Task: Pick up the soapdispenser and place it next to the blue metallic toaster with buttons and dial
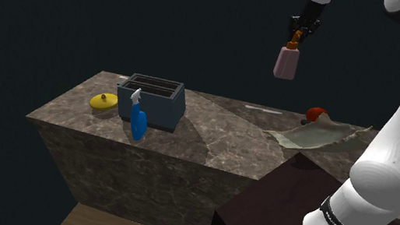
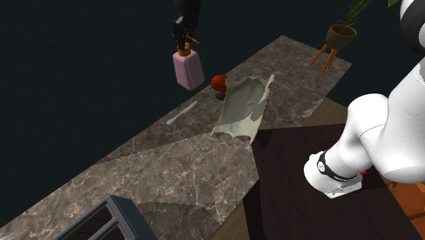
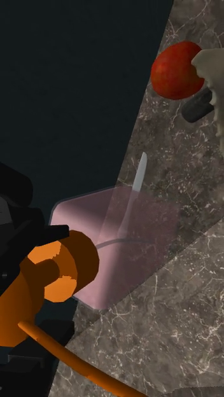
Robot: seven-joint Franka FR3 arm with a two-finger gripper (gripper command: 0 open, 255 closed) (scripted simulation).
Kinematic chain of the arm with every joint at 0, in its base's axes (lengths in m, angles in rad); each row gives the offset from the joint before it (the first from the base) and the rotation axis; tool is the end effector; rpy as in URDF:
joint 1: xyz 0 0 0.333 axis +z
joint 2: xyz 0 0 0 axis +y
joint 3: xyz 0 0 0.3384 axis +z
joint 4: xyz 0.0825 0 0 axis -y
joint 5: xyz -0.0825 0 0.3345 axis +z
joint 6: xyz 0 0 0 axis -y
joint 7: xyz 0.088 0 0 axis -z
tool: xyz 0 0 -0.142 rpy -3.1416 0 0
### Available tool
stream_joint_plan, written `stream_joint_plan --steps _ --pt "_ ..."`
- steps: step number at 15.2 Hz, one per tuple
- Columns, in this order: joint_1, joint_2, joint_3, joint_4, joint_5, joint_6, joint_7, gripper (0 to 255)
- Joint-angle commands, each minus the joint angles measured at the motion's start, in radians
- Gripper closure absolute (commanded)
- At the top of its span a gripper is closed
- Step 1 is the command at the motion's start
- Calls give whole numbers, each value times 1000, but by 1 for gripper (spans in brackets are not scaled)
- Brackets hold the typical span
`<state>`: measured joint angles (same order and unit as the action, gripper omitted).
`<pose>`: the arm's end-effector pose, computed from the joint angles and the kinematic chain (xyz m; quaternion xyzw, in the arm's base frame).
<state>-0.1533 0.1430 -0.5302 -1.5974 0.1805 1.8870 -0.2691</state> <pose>0.4718 -0.3344 0.5644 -0.9706 0.2200 -0.0978 0.0081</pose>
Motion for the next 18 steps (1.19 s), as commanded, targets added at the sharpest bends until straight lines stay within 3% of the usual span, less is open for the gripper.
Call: stream_joint_plan --steps 1,9,18 --pt "15 -7 9 0 -9 -3 26 255" --pt "133 -60 87 -58 -77 29 230 255" --pt "243 -35 175 -25 -115 32 438 255"
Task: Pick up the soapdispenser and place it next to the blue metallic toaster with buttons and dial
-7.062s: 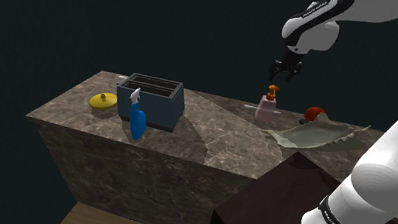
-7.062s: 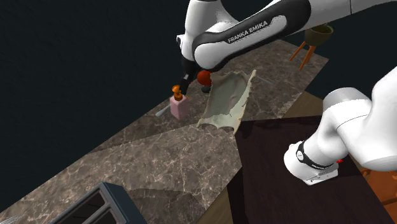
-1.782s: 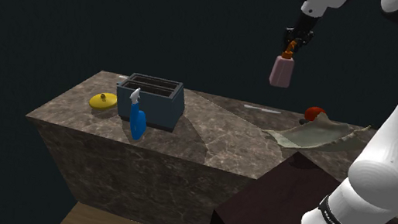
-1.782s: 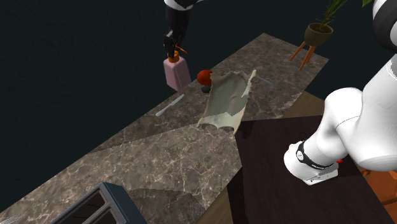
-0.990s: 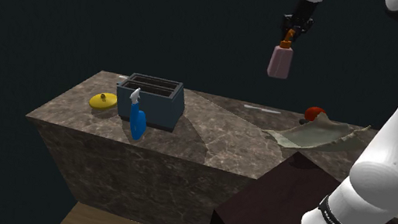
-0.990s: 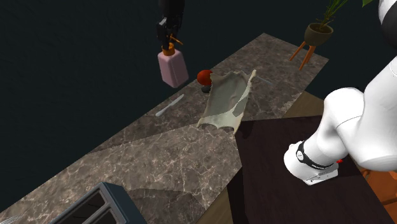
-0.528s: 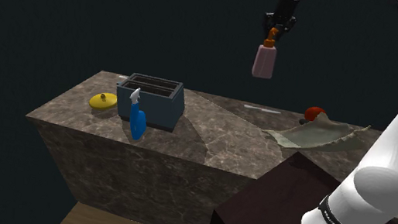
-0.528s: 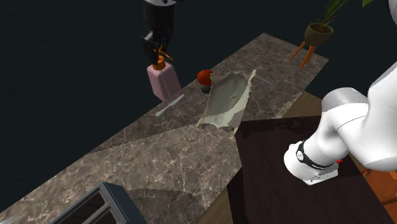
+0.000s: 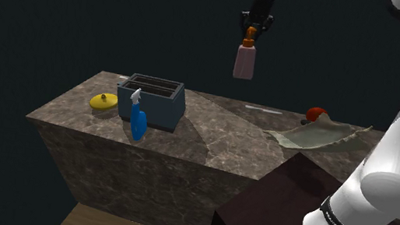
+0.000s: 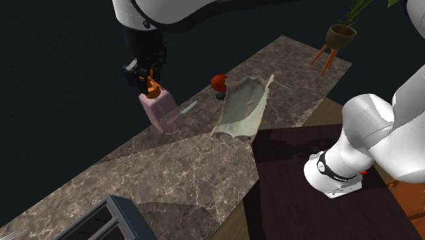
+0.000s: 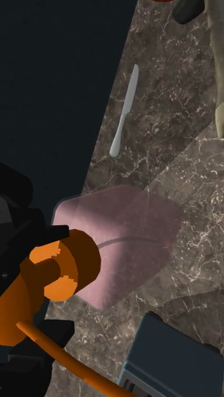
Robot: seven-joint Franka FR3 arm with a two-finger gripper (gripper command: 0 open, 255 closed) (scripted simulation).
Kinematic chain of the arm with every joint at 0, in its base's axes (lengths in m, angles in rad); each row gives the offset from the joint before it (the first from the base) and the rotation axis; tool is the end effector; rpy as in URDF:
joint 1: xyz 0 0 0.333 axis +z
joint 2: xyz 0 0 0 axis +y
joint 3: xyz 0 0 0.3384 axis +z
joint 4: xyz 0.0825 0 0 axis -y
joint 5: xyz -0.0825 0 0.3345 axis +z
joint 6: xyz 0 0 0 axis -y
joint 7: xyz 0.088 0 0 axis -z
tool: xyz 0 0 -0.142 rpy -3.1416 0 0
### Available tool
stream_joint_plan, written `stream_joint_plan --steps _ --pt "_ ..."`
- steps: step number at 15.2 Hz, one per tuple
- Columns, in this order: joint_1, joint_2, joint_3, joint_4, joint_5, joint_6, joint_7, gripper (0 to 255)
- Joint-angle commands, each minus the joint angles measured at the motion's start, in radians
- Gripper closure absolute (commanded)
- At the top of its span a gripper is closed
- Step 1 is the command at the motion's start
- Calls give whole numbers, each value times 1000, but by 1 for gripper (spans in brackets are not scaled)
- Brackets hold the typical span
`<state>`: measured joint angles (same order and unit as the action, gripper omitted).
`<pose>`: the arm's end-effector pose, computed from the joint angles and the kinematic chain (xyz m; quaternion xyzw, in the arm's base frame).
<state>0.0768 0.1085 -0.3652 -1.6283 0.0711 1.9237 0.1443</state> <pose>0.5547 -0.1463 0.5673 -0.9706 0.2196 -0.0978 0.0082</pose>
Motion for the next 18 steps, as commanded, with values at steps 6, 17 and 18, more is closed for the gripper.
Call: stream_joint_plan --steps 6,17,18 --pt "80 63 60 88 -17 -24 151 255" --pt "120 106 87 40 -22 67 216 255" --pt "120 107 87 27 -21 80 216 255"
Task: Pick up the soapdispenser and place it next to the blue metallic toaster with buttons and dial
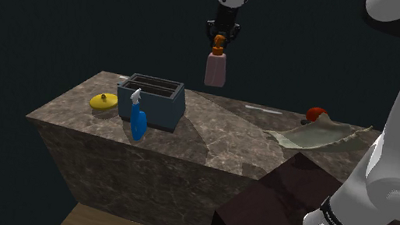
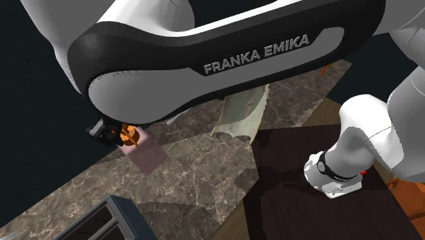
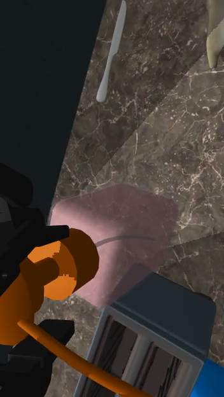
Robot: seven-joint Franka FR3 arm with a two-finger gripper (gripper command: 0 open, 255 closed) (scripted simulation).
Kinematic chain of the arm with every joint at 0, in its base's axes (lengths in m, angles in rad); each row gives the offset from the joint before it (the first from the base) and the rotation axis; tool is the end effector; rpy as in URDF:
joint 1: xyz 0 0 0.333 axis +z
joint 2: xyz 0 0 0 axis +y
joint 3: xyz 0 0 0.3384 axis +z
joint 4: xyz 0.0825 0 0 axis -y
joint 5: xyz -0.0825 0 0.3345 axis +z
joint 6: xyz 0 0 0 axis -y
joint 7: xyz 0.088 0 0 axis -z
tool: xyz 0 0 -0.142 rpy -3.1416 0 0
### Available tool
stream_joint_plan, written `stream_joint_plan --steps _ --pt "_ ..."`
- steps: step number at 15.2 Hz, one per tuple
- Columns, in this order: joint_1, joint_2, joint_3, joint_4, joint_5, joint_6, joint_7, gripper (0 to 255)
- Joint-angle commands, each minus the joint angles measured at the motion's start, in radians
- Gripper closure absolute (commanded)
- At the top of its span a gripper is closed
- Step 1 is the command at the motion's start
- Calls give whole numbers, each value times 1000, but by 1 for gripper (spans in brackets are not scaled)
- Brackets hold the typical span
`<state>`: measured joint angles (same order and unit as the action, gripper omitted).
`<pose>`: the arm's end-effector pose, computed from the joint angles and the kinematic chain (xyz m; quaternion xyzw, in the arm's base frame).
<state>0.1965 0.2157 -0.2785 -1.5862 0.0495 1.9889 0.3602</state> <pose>0.6083 -0.0299 0.5308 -0.9706 0.2201 -0.0974 0.0081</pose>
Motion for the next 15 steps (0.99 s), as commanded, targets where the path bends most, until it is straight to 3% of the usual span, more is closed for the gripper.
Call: stream_joint_plan --steps 1,15 --pt "1 0 0 -27 1 28 -1 255" --pt "1 32 5 -174 14 206 -8 255"
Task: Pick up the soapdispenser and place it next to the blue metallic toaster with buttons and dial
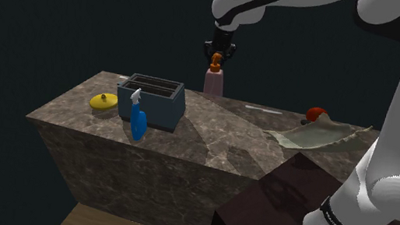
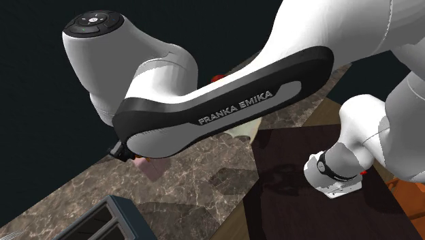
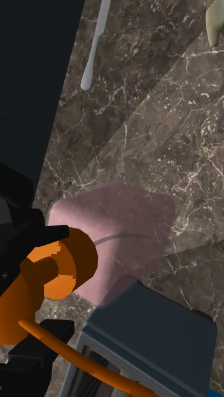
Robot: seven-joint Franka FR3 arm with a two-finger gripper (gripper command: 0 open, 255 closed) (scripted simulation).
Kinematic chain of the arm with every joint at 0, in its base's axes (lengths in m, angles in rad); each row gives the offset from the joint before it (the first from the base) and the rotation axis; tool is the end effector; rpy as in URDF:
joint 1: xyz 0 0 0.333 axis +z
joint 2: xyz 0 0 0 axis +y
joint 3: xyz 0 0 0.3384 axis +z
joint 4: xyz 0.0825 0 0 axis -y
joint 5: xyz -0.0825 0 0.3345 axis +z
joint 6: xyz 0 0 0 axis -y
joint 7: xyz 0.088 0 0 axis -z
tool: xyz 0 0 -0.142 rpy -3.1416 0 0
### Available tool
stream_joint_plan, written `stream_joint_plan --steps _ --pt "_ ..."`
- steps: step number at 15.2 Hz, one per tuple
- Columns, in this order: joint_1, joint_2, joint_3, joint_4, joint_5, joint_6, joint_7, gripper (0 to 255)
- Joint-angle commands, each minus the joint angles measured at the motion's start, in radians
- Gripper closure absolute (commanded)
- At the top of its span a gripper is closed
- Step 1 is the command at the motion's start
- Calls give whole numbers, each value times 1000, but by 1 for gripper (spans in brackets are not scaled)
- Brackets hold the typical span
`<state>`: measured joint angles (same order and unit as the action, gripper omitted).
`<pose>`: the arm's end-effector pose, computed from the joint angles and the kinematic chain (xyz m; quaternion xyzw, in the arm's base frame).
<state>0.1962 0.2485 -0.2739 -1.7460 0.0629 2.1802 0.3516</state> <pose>0.6131 -0.0301 0.4601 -0.9706 0.2200 -0.0974 0.0080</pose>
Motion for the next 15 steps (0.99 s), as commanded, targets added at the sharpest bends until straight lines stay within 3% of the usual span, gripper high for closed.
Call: stream_joint_plan --steps 1,15 --pt "1 3 1 -23 2 27 0 255" --pt "-7 76 12 -117 31 192 -18 255"
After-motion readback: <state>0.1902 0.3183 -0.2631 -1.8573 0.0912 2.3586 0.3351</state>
